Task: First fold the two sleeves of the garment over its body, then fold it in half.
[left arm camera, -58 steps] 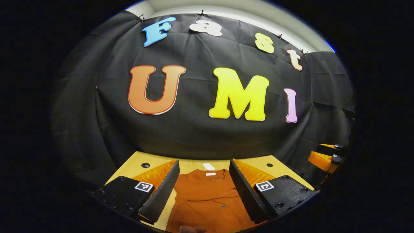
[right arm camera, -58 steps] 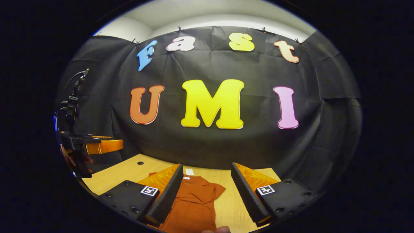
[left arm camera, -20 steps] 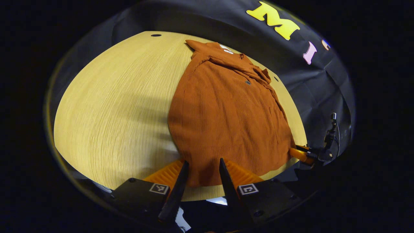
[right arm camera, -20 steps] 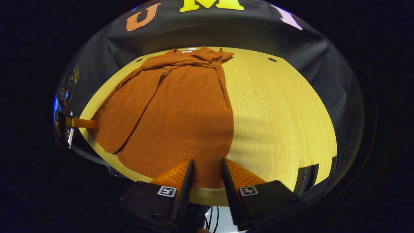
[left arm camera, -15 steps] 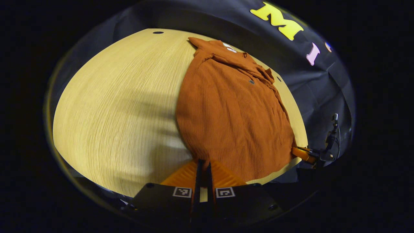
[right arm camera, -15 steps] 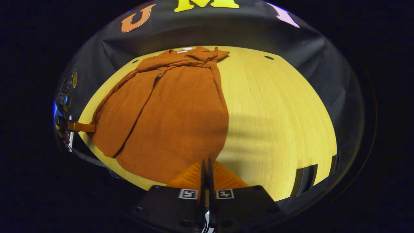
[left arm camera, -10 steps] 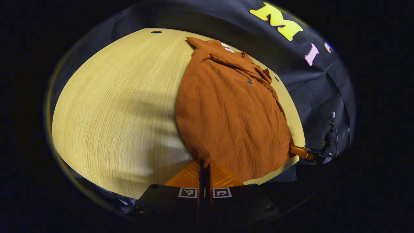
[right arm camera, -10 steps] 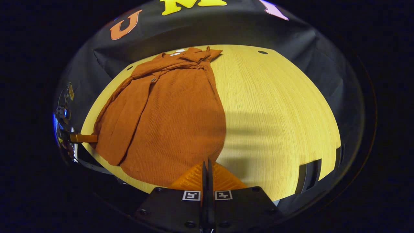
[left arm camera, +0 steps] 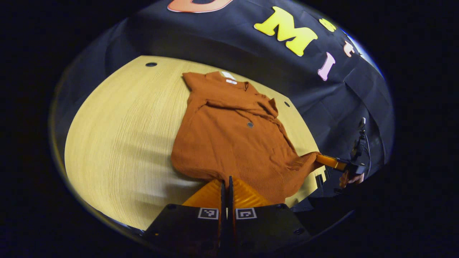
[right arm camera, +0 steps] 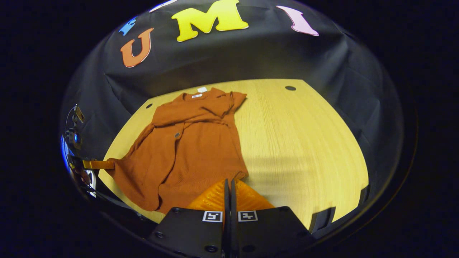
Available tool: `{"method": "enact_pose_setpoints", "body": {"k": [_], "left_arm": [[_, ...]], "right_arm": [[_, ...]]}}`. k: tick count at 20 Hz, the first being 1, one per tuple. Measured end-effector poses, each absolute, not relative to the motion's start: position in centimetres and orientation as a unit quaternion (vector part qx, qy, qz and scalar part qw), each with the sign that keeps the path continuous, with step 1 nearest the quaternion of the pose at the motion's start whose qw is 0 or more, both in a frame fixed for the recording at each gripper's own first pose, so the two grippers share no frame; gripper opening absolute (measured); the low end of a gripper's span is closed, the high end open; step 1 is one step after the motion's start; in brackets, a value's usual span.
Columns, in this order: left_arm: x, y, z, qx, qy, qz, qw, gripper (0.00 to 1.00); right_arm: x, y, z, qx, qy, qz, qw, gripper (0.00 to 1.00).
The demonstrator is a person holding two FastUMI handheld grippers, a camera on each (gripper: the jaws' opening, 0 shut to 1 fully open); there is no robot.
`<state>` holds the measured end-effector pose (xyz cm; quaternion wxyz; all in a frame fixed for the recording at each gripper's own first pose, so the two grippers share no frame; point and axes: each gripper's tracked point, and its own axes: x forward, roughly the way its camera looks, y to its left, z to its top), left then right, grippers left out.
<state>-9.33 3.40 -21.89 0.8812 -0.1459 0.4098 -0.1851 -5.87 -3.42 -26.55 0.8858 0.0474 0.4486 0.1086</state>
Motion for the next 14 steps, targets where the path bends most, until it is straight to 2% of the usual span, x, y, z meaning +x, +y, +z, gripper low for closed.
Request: {"method": "enact_pose_setpoints", "body": {"k": [5, 14], "left_arm": [[-3.7, 3.9, -17.5, -0.08, 0.351, -0.204, 0.91, 0.04], [7.8, 3.8, -6.9, -0.083, 0.245, -0.219, 0.941, 0.03]], "right_arm": [[-0.4, -1.6, -22.3, 0.049, 0.403, 0.131, 0.905, 0.01], [13.5, 1.9, -13.4, 0.049, 0.301, 0.152, 0.94, 0.01]]}}
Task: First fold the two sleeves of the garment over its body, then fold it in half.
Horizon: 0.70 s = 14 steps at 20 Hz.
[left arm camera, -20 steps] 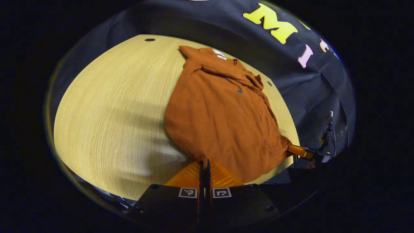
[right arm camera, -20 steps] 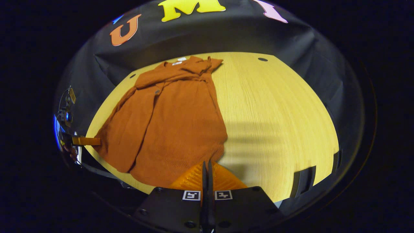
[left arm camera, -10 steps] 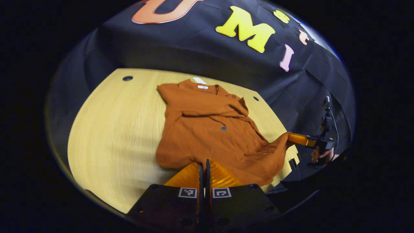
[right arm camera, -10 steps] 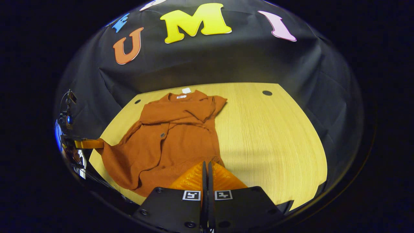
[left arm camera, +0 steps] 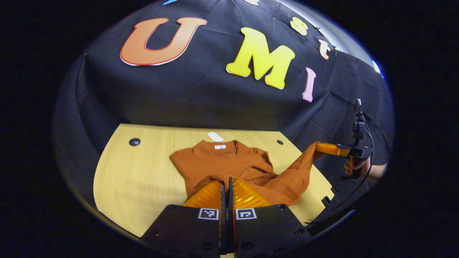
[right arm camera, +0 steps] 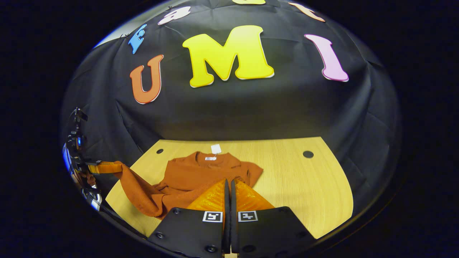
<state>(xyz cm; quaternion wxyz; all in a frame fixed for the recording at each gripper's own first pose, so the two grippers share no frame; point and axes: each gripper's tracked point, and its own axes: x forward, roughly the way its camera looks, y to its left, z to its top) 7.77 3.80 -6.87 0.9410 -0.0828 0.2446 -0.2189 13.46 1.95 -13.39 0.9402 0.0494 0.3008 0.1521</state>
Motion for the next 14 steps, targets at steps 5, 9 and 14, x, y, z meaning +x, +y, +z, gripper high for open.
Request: {"method": "enact_pose_setpoints", "body": {"k": [5, 9, 14], "left_arm": [[17.9, 4.2, -5.5, -0.057, 0.212, -0.187, 0.958, 0.03], [25.1, 4.9, -9.1, -0.079, 0.234, -0.147, 0.958, 0.03], [30.6, 5.8, -17.9, -0.117, 0.287, -0.103, 0.945, 0.03]], "right_arm": [[22.6, 3.3, -13.6, 0.038, 0.279, 0.136, 0.95, 0.01], [28.6, 4.2, -18.3, 0.03, 0.291, 0.123, 0.948, 0.01], [33.5, 4.4, -27.3, 0.043, 0.329, 0.109, 0.937, 0.01]]}}
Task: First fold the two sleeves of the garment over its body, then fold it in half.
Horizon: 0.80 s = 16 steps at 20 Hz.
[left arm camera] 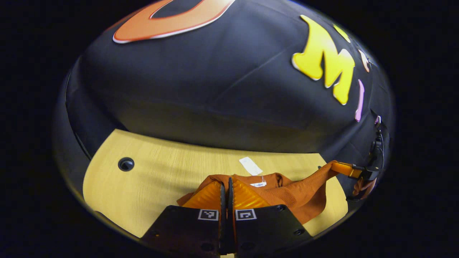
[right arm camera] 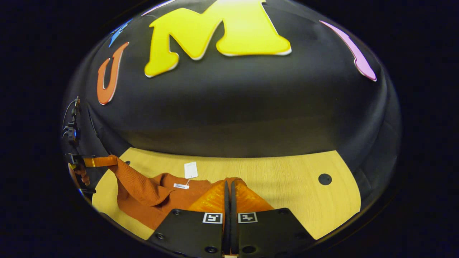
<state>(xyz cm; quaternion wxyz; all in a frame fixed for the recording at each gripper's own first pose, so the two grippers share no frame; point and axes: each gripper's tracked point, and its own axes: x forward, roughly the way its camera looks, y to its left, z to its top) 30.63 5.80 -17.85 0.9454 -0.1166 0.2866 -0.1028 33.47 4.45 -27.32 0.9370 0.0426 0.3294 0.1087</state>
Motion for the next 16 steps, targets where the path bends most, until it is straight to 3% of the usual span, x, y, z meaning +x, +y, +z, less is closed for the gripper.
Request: {"method": "enact_pose_setpoints", "body": {"k": [7, 11, 12, 13, 15, 16], "left_arm": [[35.2, 9.0, -23.8, -0.122, 0.306, -0.049, 0.943, 0.04], [35.3, 8.5, -24.0, -0.088, 0.315, -0.055, 0.943, 0.11], [35.4, 8.3, -23.5, -0.089, 0.309, -0.061, 0.945, 0.12], [35.3, 8.1, -23.1, -0.091, 0.304, -0.067, 0.946, 0.13], [35.7, 9.4, -22.0, -0.059, 0.289, -0.051, 0.954, 0.57], [35.7, 10.1, -20.9, -0.047, 0.277, -0.045, 0.959, 0.78]], "right_arm": [[37.2, 2.8, -35.6, -0.01, 0.342, 0.085, 0.936, 0.01], [37.8, 2.8, -36.0, -0.023, 0.338, 0.066, 0.939, 0.09], [38.2, 2.5, -35.5, -0.023, 0.327, 0.057, 0.943, 0.12], [38.8, 2.0, -34.8, -0.021, 0.317, 0.046, 0.947, 0.3], [38.7, 1.4, -33.5, -0.02, 0.306, 0.031, 0.951, 0.65], [38.5, 1.2, -32.7, -0.02, 0.305, 0.03, 0.952, 0.66]]}}
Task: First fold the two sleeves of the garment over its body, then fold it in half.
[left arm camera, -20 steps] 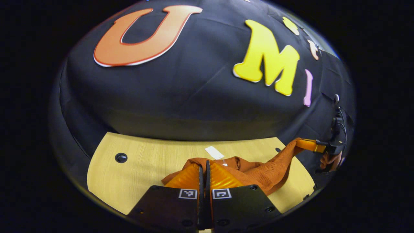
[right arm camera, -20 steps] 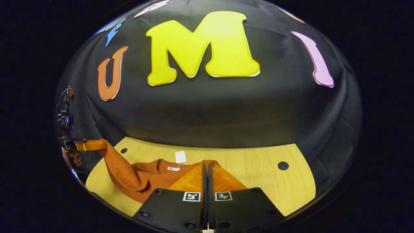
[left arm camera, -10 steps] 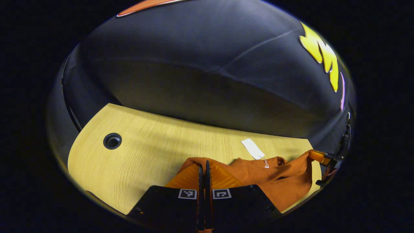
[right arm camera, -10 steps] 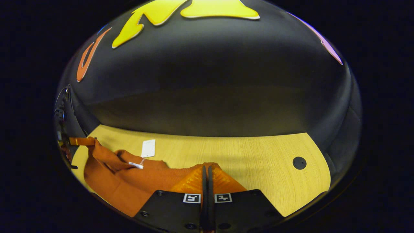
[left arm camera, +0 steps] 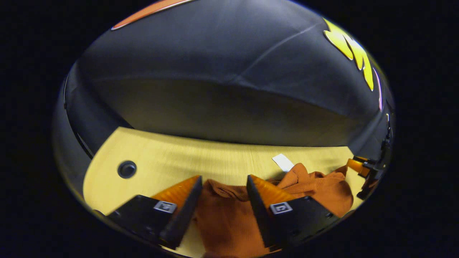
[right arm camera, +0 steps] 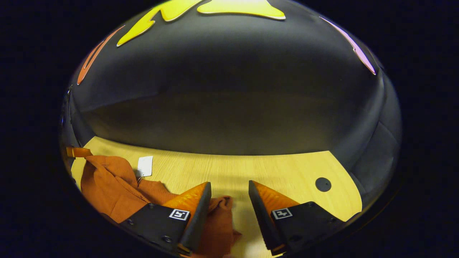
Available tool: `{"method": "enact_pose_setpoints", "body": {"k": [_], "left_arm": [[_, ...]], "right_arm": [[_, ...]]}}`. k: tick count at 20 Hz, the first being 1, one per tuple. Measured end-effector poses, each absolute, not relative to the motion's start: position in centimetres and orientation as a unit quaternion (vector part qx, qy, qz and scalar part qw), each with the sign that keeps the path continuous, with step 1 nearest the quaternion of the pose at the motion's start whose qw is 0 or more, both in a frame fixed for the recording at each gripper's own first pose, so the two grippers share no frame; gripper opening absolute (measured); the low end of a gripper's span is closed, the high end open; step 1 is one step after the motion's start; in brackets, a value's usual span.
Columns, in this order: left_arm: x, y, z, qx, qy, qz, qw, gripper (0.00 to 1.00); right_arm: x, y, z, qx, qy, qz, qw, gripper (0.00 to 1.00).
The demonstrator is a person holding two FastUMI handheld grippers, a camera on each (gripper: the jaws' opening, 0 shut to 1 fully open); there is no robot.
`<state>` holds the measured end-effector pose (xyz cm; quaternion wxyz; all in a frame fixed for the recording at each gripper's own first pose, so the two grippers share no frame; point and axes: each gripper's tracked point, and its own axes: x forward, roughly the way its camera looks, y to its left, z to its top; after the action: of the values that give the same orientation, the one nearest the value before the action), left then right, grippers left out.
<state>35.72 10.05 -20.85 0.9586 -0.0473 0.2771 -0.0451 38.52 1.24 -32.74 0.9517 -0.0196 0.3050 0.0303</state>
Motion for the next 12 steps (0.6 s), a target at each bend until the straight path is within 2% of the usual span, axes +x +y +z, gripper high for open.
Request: {"method": "enact_pose_setpoints", "body": {"k": [1, 2, 3, 8, 9, 12], "left_arm": [[35.8, 9.8, -19.9, -0.046, 0.267, -0.044, 0.962, 1.0], [35.5, 9.5, -18.7, -0.05, 0.259, -0.043, 0.964, 0.93], [35.2, 9.6, -17.6, -0.052, 0.25, -0.038, 0.966, 0.93], [31.6, 9.4, -9.6, -0.053, 0.177, -0.035, 0.982, 0.93], [30.7, 9.2, -7.9, -0.047, 0.16, -0.035, 0.985, 0.93], [27.0, 8.5, -2.7, -0.043, 0.113, -0.034, 0.992, 0.93]], "right_arm": [[38.3, 1.1, -32.1, -0.017, 0.305, 0.03, 0.952, 0.73], [38.3, 0.7, -31.7, -0.015, 0.306, 0.028, 0.952, 0.77], [37.7, 0.4, -31.0, -0.017, 0.307, 0.024, 0.951, 0.83], [35.8, 0.9, -23.7, -0.03, 0.246, 0.026, 0.968, 0.89], [35.3, 1.4, -21.7, -0.03, 0.228, 0.033, 0.973, 0.93], [33.1, 2.4, -15.5, -0.045, 0.176, 0.049, 0.982, 0.93]]}}
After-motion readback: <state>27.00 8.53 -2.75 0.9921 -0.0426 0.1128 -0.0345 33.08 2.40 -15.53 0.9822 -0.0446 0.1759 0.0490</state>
